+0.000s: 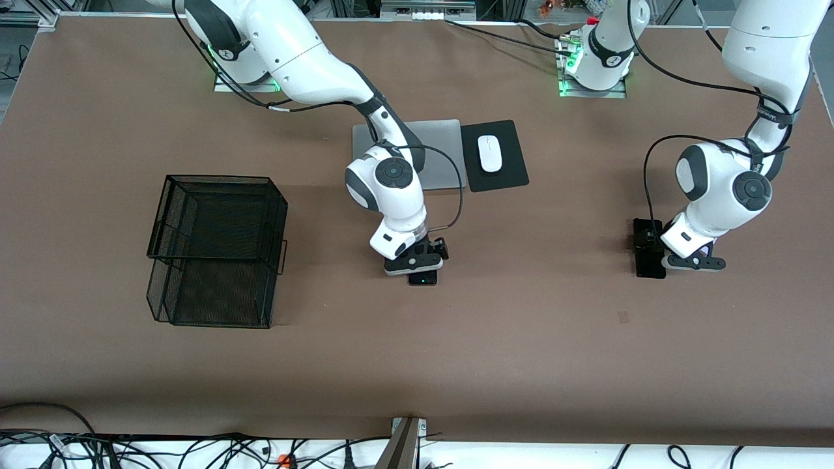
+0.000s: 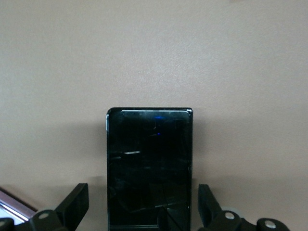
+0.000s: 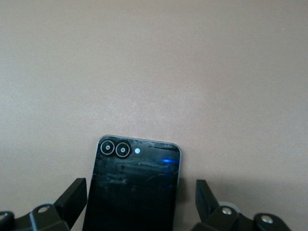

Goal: Place phones with both arms
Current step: 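Grasp the slab phone with the left gripper while the right gripper grasps the flip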

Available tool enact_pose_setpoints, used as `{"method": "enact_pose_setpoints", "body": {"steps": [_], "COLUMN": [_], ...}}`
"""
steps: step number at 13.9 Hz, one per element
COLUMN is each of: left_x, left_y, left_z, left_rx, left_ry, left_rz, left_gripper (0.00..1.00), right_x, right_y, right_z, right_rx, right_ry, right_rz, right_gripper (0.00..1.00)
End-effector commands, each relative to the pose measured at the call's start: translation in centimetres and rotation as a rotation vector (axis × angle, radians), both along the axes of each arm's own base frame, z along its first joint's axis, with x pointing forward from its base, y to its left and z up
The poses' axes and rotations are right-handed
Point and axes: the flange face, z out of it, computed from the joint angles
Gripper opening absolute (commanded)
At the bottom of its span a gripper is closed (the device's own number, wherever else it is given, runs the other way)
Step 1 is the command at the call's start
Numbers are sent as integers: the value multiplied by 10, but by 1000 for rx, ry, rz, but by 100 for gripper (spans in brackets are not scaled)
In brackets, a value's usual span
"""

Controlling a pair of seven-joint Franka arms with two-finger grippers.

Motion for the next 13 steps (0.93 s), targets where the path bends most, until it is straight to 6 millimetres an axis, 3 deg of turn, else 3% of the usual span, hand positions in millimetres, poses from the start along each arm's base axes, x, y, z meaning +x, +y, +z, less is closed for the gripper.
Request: {"method": "enact_pose_setpoints", "body": {"steps": [1, 5, 11, 12, 13], "left_x": [-5, -6, -10, -10, -11], "left_y": [-4, -10, -9, -10, -10], "left_z": [-7, -14, -30, -31, -31], "left_rx": [-13, -14, -11, -12, -12], "left_ry": [-26, -28, -32, -31, -29], "left_rz": [53, 56, 60, 60, 60], "left_gripper": [100, 100, 100, 89, 71], "right_x": [1, -4, -7, -7, -7], "right_y": [6, 12, 11, 11, 11], "right_z": [-4, -7, -25, -26, -26], "right_rx": [-2, 3, -12, -17, -18], "right_ry": [-35, -41, -48, -50, -51], "right_rz": [28, 40, 58, 62, 63], "right_gripper": [100, 100, 99, 97, 88]}}
